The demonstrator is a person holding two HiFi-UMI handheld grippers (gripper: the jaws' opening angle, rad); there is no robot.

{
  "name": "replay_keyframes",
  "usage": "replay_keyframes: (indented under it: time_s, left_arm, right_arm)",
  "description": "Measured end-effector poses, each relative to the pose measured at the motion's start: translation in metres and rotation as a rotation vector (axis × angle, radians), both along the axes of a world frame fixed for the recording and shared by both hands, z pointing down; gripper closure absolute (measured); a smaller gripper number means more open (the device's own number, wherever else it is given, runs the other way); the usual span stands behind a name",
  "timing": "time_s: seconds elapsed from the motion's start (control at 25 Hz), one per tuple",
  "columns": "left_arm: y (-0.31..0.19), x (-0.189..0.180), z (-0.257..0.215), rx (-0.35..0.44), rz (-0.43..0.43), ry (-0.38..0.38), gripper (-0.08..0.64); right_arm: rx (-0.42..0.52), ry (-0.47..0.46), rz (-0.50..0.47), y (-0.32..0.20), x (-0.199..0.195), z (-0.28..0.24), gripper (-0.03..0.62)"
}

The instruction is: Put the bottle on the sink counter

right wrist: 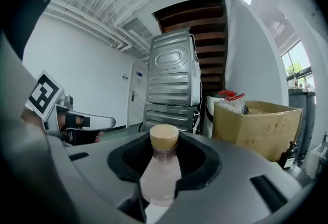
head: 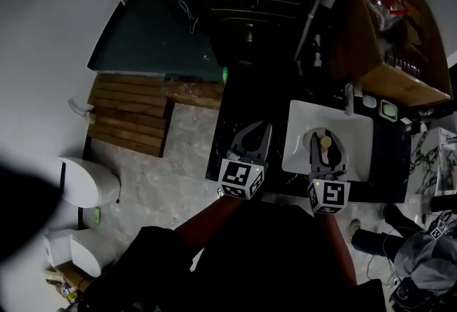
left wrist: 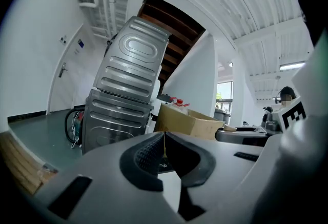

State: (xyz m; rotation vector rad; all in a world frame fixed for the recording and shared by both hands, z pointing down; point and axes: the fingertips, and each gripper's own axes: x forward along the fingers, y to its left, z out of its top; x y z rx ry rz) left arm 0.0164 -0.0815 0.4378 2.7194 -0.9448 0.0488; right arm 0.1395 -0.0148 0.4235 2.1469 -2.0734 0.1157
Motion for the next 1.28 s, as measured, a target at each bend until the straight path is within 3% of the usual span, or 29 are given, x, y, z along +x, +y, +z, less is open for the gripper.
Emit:
replay_keyframes:
  time_s: [0.48,1.12,1.28]
  left_arm:
    - [-0.063,-0.04,0.009,0.007,-0.041,0.01,0.543]
    - [-0.133,-0.044,0.057,-0.031,-0.162,-0.075,0.543]
    - [-0.145,-0.045,0.072,-0.044,-0.187,-0.095,0.543]
  right_arm:
    - [-0.001,0.012,-0.046,-0.073,-0.02,0.019,0.446]
    - [-0.049,-0.039,-0.191,-0.187,-0.042,0.065,0.446]
    - [-0.11,-0.036,-0.227,-0.211,-0.049,0.093,0.446]
